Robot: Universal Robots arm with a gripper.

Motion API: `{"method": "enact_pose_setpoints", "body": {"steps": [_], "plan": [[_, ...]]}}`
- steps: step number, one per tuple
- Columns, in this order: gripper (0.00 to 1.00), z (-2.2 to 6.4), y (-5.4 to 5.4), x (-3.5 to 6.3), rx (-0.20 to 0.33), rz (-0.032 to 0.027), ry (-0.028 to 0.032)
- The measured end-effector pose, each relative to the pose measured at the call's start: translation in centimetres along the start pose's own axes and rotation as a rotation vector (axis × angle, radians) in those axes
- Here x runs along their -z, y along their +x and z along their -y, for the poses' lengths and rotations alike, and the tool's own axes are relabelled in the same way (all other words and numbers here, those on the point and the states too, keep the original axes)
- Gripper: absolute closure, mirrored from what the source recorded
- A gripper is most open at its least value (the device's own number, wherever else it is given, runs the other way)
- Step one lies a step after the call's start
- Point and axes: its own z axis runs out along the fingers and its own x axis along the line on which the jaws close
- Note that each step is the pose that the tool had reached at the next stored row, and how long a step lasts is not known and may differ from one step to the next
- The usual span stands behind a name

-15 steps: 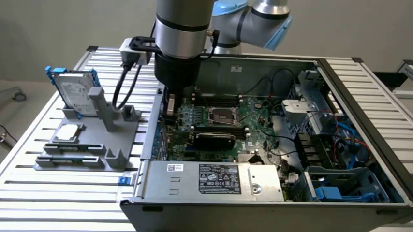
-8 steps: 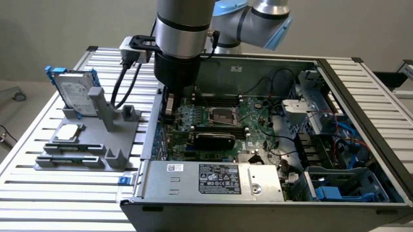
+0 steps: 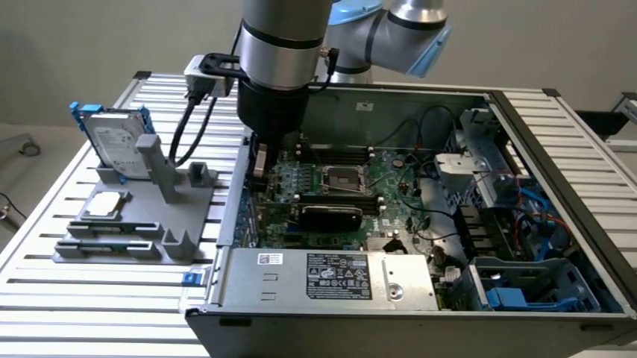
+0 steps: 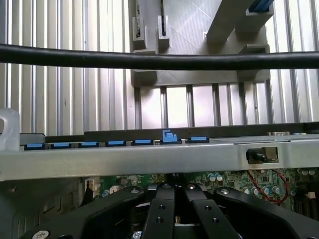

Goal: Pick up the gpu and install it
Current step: 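Press down on the gpu until it lock into place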

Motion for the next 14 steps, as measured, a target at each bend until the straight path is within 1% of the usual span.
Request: {"method": "enact_pose_setpoints", "body": {"steps": [4,7,12,14], "plan": [[0.89,0.02,0.0,-0.08,-0.001,-0.0006,-0.0002],[0.89,0.27,0.0,-0.02,0.000,0.0007,0.0003],[0.89,1.65,-0.1,0.45,-0.001,-0.0004,-0.0006],[0.89,2.38,-0.1,0.71,0.000,-0.0002,-0.0008]]}}
